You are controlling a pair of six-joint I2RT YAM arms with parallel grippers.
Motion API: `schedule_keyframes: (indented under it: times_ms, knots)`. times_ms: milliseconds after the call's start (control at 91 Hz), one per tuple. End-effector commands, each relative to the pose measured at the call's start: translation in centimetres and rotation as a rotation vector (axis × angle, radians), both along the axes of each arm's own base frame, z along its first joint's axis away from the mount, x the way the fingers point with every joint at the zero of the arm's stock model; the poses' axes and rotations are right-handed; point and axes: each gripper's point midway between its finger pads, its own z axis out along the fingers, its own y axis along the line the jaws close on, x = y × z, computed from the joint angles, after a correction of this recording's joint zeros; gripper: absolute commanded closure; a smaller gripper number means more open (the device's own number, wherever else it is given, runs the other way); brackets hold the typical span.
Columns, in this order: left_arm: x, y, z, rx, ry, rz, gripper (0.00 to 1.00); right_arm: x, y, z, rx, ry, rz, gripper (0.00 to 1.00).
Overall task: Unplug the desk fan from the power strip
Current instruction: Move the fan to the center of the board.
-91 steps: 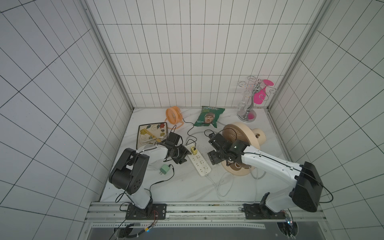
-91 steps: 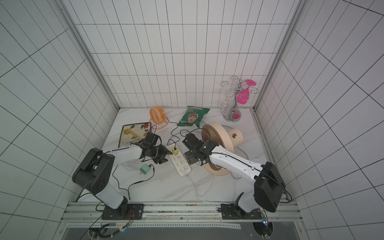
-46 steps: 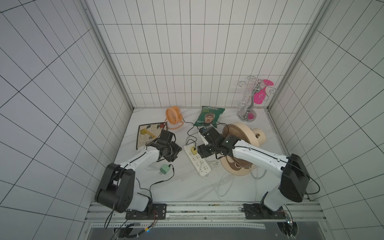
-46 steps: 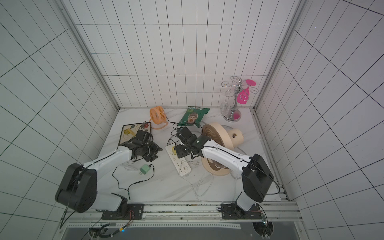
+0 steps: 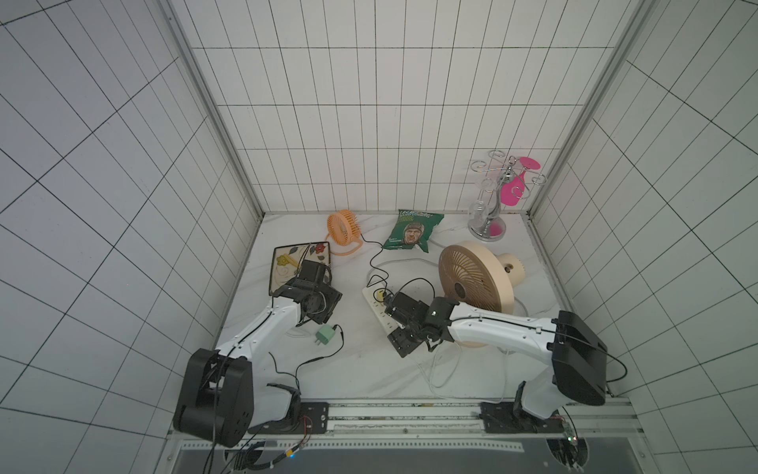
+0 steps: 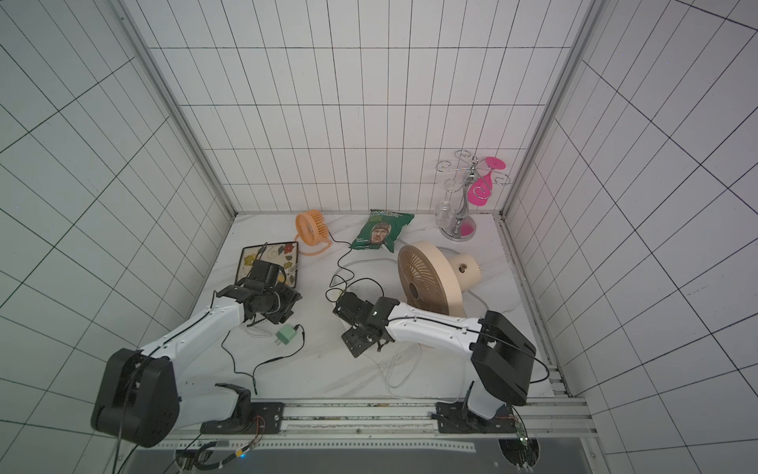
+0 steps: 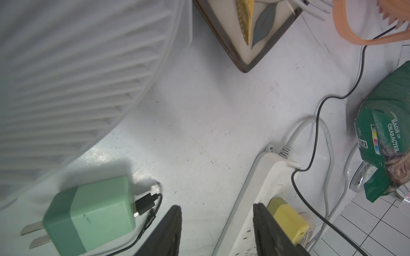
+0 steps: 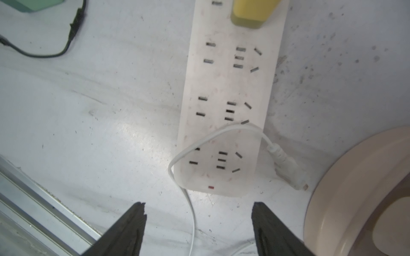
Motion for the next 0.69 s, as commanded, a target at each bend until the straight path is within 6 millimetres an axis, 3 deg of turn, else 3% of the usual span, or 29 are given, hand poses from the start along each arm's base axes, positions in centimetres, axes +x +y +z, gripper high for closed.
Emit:
schedule_keyframes:
  times_ms: [0,187,484,682]
  knots:
    - [0.0,0.5,-0.2,0.019,0.001,0.016,0.46,-1.0,-0.7,-1.1,-0.078,-0.03,0.055,0.22]
    - [-0.3,0.7,-0.7,0.023,0.016,0.019,0.46,-3.5,-1.8,-3.9,-0.137,0.025,0.098,0.37]
    - [-0.4,0.6,-1.1,0.023,0.031,0.019,0.46,-4.3,-4.5,-6.1,-0.203,0.056,0.086,0.59]
    - [-0.5,0.6,-1.2,0.016,0.036,0.022,0.46,-4.8,-5.7,-7.0,-0.238,0.082,0.085,0.64]
